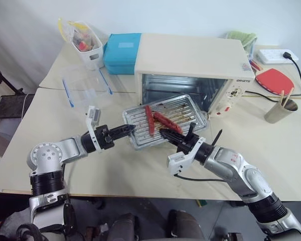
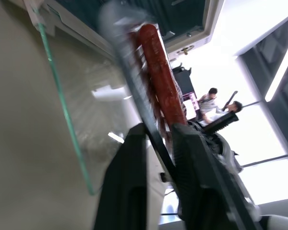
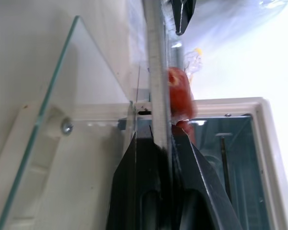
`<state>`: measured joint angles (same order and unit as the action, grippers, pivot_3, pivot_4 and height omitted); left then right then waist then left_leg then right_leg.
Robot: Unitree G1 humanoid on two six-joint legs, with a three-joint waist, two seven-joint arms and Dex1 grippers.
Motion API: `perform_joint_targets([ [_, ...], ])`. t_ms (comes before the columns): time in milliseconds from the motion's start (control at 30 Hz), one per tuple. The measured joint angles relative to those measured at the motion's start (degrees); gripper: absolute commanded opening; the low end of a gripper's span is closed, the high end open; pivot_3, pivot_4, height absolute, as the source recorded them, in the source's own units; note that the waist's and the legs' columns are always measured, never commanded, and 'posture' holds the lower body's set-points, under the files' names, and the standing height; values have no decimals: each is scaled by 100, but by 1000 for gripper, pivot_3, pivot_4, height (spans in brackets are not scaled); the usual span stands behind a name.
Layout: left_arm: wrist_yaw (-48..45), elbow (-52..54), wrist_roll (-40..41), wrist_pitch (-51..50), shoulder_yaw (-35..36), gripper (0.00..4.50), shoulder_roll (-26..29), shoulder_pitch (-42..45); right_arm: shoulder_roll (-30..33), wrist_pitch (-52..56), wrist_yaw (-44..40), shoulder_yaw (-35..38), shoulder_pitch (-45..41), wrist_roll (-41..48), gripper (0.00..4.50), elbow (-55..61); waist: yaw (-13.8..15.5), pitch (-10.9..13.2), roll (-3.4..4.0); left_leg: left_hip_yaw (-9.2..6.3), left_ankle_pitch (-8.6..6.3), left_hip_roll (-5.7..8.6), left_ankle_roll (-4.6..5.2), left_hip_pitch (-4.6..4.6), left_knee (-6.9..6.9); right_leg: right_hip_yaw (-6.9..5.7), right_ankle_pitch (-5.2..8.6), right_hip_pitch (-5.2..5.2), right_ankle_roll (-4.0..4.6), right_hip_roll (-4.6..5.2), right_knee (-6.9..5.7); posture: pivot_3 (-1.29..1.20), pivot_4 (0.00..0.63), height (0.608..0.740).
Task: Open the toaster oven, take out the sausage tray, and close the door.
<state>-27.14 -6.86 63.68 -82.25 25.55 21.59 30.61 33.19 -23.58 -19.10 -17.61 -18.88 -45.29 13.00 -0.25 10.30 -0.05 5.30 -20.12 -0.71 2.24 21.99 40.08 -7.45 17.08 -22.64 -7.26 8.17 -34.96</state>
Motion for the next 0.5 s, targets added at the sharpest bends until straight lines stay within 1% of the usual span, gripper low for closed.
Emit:
perform_joint_targets([
  [133, 460, -72, 275, -370, 340, 124, -192, 24, -6, -61, -28, 5, -44, 7, 0, -24, 0, 0, 0, 0, 0, -1, 0, -2, 0, 1, 0, 0, 0, 0, -1, 0, 150, 740],
  [233, 1022, -128, 446, -608, 670, 124, -472, 82, -42, -31, -267, 19, -61, 352, 0, -140, 17, 0, -1, -4, 0, 1, 0, -6, 2, 1, 0, 10, 0, 1, 1, 0, 150, 740],
  [267, 1295, -248, 554, -734, 838, 121, -598, 142, -63, 27, -435, 39, -50, 647, 624, -188, 20, 1, -2, -6, 0, 2, 0, -7, 2, 1, 0, 12, 0, 2, 1, 0, 150, 740],
  [300, 1511, -295, 628, -806, 954, 121, -674, 170, -98, 94, -566, 57, -38, 938, 1034, -191, 11, 2, -5, -6, 0, 2, 0, -8, 1, 1, 0, 12, 0, 2, 0, 0, 150, 740],
  [367, 1868, -313, 757, -886, 1057, 121, -795, 262, -149, 96, -692, 56, -40, 1257, 1565, -161, 6, 2, -5, -6, 0, 1, 0, -10, 1, 1, 0, 12, 0, 2, -1, 0, 150, 740],
  [500, 2694, -441, 1378, -970, 1231, 121, -906, 309, -112, -49, -902, 28, -43, 1657, 2891, -77, 6, 2, -6, -3, 0, 2, 0, -23, -2, 7, 0, 19, 0, 3, -4, 0, 150, 740],
])
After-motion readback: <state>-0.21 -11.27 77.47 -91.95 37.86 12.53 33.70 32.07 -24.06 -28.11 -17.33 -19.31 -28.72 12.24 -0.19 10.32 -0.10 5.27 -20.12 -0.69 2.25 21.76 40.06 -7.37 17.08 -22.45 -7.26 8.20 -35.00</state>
